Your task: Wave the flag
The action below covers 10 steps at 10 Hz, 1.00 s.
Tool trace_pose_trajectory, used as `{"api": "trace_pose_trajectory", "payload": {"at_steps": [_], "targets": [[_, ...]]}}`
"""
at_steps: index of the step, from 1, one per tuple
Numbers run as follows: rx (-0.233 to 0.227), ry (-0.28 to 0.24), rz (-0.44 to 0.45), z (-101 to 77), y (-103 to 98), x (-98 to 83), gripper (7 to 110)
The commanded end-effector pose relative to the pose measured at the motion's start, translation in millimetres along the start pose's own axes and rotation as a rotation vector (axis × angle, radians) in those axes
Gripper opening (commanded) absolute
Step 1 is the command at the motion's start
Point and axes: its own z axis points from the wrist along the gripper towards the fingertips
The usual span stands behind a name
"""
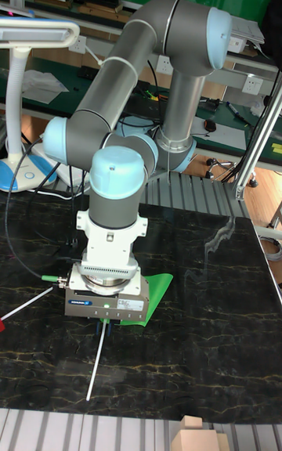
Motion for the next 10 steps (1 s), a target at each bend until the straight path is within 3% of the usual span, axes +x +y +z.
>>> {"api": "trace_pose_trajectory", "payload": {"at_steps": [1,4,10], "targets": [[-0.016,0.0,0.012,-0.6,0.3,0.4,22],[-0.027,0.005,0.063,-0.1,3.4,1.2,22],[-0.012,0.029,0.084,4.4,0.5,8.3,22]]}}
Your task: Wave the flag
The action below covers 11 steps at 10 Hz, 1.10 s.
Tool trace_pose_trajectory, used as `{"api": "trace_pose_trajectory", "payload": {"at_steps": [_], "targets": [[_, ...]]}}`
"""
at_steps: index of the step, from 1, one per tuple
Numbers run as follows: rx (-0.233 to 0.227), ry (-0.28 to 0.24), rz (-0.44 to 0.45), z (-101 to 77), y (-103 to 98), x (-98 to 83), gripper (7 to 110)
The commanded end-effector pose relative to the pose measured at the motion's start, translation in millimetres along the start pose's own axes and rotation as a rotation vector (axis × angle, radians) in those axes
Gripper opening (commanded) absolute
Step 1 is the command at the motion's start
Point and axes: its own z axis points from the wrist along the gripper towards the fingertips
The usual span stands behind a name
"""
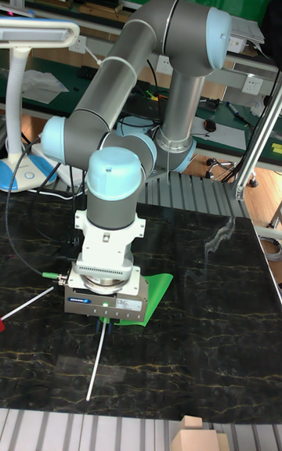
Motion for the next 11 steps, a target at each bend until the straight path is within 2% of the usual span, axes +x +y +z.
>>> {"api": "trace_pose_trajectory", "payload": {"at_steps": [1,11], "targets": [[-0.003,0.005,0.014,1.5,-0.1,0.9,22],[0.034,0.005,0.022,-1.8,-3.6,1.0,22]]}}
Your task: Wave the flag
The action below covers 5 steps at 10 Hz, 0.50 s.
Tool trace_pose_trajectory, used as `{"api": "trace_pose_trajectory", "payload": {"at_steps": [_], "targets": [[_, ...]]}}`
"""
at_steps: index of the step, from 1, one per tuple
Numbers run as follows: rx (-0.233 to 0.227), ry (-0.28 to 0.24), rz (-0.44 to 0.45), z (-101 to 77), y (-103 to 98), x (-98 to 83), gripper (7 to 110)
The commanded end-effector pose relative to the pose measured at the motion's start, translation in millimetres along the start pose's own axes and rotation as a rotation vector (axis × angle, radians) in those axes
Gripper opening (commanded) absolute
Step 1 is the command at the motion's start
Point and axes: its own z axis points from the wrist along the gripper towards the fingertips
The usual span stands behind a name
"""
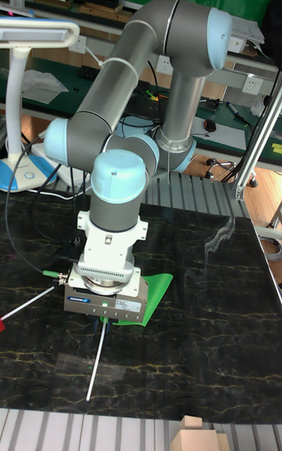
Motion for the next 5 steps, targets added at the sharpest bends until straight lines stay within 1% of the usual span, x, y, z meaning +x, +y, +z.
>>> {"api": "trace_pose_trajectory", "payload": {"at_steps": [1,4,5], "targets": [[0.005,-0.003,0.011,-1.7,1.0,-1.2,22],[0.007,-0.004,0.022,-0.3,11.5,-2.3,22],[0.014,-0.004,0.022,0.2,11.7,-2.5,22]]}}
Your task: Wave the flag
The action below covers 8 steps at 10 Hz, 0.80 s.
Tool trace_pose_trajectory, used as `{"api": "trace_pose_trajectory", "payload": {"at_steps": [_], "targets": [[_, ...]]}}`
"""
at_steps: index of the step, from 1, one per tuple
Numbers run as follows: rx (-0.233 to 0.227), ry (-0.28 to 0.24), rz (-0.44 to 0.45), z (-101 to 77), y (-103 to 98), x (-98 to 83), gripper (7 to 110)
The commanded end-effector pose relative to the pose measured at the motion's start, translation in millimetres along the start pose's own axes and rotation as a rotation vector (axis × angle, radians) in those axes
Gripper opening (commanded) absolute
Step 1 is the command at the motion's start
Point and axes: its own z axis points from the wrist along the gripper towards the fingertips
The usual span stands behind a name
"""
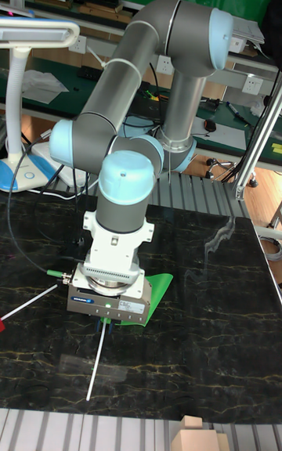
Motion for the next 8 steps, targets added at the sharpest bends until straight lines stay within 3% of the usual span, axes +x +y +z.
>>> {"api": "trace_pose_trajectory", "payload": {"at_steps": [1,2,8], "targets": [[0.007,-0.003,0.012,-0.2,3.9,-1.8,22],[0.03,-0.006,0.004,-0.2,-1.8,-2.3,22],[0.035,-0.008,0.0,0.0,-1.0,-2.2,22]]}}
